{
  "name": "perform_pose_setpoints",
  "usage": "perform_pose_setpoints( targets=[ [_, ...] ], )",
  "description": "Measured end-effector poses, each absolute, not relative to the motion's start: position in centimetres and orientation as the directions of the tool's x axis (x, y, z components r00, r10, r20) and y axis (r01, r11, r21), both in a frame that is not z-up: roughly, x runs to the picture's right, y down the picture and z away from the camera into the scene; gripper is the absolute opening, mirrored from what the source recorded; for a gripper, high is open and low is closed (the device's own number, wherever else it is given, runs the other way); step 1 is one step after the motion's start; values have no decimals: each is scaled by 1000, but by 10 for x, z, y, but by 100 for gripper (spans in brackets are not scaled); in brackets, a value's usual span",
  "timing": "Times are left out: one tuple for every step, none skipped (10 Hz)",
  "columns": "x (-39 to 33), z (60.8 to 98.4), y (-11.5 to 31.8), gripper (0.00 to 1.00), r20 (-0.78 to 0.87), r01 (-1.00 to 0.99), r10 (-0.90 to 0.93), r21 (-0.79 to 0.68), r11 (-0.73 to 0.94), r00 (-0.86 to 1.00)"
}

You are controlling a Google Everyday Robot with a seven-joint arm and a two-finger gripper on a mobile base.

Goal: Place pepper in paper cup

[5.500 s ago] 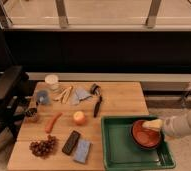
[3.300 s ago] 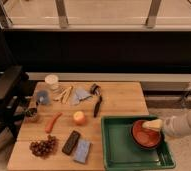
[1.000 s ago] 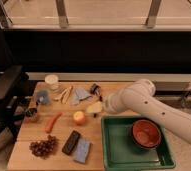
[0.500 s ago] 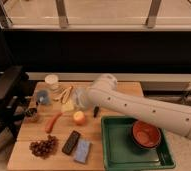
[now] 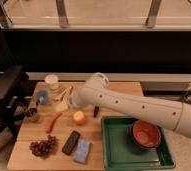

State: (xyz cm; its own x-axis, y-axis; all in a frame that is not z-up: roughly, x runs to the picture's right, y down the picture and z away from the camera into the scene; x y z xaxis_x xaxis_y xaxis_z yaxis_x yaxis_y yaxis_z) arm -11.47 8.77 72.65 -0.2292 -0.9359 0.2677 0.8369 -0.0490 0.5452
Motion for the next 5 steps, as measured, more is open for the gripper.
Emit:
perform_pose_setpoints(
  targets=[
    [-116,727,89,80,269,838,-935,544,-50,-231],
    [-118,731,89,80,269,844,-938,535,-43,-218],
    [-129,739,91,80,275,852,-941,522,-26,-198],
    [-140,745,91,80,281,858,-944,514,-6,-175],
    [-154,752,91,80,287,866,-947,499,16,-147]
  ],
)
